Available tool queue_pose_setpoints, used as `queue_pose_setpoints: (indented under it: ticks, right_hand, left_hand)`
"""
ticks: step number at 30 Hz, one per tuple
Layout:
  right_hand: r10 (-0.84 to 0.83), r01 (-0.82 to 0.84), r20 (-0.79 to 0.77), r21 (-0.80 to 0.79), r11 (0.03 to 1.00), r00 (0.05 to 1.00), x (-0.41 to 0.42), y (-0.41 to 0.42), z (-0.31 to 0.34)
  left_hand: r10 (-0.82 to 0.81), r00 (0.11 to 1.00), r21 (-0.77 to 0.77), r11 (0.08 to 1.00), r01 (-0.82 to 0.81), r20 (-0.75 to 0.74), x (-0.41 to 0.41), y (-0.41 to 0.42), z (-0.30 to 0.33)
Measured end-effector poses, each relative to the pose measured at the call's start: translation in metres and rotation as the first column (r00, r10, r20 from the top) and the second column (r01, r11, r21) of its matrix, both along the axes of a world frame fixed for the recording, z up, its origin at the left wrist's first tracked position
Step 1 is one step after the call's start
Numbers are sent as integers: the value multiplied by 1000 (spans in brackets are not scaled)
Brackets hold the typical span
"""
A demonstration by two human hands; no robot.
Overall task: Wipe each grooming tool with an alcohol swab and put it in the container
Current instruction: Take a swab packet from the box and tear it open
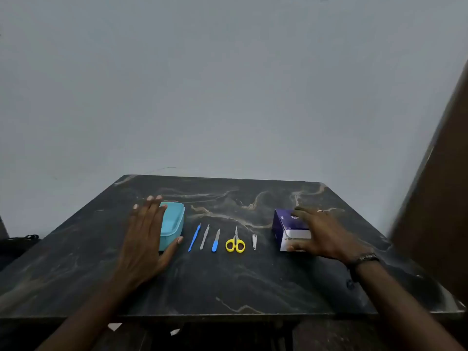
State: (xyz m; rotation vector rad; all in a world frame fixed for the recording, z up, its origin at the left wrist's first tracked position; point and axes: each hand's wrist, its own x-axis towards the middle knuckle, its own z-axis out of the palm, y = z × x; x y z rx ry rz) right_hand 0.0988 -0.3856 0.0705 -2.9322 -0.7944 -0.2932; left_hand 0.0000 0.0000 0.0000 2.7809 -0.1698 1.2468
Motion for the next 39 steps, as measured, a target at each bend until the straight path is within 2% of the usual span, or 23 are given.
queue_pose_setpoints:
  ticks: [7,12,16,19,22,24,27,30,32,34,39]
  right_hand:
    - [63,-43,89,-216,975,994,15,-1,-4]
    - [151,-101,193,-244,965,970,14,-4,4]
    - [159,-106,371,-161,981,915,17,-8,18]
    - [15,-1,557,-26,1000,830,25,-5,27]
    - [-155,80,640,144,986,753,32,3,27]
    - [-226,135,618,191,972,753,35,9,23]
    - [-291,210,492,215,954,821,41,12,17]
    - [-265,201,399,196,960,878,45,11,13]
    - [-218,185,293,137,973,931,41,13,15]
    - [-252,254,172,14,967,952,42,17,14]
    - [-396,380,-72,-170,909,915,50,24,8]
  left_hand:
    - [9,998,-26,1000,-8,65,3,8,-7]
    - [-13,998,-16,1000,14,61,6,6,-8]
    - [-26,999,-45,999,28,46,7,6,-9]
    - [-32,999,-54,998,34,44,5,4,-9]
    - [-39,999,-82,996,41,25,4,3,-9]
    - [-39,999,-114,993,39,4,4,4,-9]
    - [-45,999,-155,987,43,-10,4,6,-10]
    - [-55,998,-193,980,51,-13,4,5,-9]
    - [-50,999,-210,977,47,-8,4,5,-9]
    - [-48,999,-215,975,47,1,4,5,-9]
    - [-40,999,-237,971,44,23,4,4,-9]
